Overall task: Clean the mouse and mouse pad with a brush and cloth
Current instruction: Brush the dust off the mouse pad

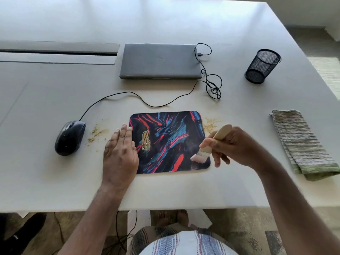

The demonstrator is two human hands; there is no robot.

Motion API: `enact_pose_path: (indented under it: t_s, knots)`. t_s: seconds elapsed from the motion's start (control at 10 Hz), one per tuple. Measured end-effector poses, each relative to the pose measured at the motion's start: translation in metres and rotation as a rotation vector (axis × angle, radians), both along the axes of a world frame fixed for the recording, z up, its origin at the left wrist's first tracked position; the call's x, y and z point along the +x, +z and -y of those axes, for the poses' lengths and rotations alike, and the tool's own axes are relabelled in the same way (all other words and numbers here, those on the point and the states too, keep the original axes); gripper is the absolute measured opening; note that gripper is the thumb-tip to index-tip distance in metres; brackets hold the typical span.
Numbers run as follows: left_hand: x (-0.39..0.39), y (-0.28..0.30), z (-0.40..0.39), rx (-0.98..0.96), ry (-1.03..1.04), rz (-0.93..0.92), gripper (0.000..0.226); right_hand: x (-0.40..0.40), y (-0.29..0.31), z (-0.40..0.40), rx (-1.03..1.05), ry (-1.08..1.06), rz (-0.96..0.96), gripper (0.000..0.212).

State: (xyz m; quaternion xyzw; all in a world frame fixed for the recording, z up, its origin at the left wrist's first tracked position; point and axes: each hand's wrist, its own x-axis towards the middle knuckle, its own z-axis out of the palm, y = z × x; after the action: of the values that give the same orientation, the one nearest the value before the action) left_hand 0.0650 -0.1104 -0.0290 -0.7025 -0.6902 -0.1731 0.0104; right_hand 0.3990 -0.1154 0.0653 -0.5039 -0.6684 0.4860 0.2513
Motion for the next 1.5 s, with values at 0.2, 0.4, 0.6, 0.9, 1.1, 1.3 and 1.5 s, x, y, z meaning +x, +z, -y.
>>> enact_pose_path:
  t_s: [0.2,0.4,0.6,0.9,1.1,1.3,1.5]
  knots:
    - [-0.003,-0.001,-0.001,-0.011,-0.015,-0.035,0.053,-0.021,-0.010,0.016,-0.020,-0.029,0.064,0.020]
    - [-0.006,0.003,-0.001,-0.034,-0.023,-0.012,0.055,-0.023,0.008,0.022,0.051,-0.101,0.050,0.020]
    - [-0.011,0.004,-0.001,-0.062,-0.055,-0.001,0.056,-0.025,0.008,0.023,0.054,-0.213,0.170,0.020]
    - [-0.014,0.005,0.001,-0.086,-0.072,0.002,0.057,-0.035,0.000,0.037,0.058,-0.399,0.076,0.024]
    - [-0.014,0.006,0.001,-0.097,-0.075,0.017,0.058,-0.051,-0.010,0.054,0.052,-0.481,-0.013,0.024]
    - [-0.016,0.005,0.000,-0.107,-0.089,0.023,0.058,-0.043,-0.004,0.051,0.109,-0.607,-0.060,0.024]
    - [-0.016,0.006,0.000,-0.108,-0.084,0.025,0.058,-0.038,0.000,0.046,0.120,-0.584,0.153,0.023]
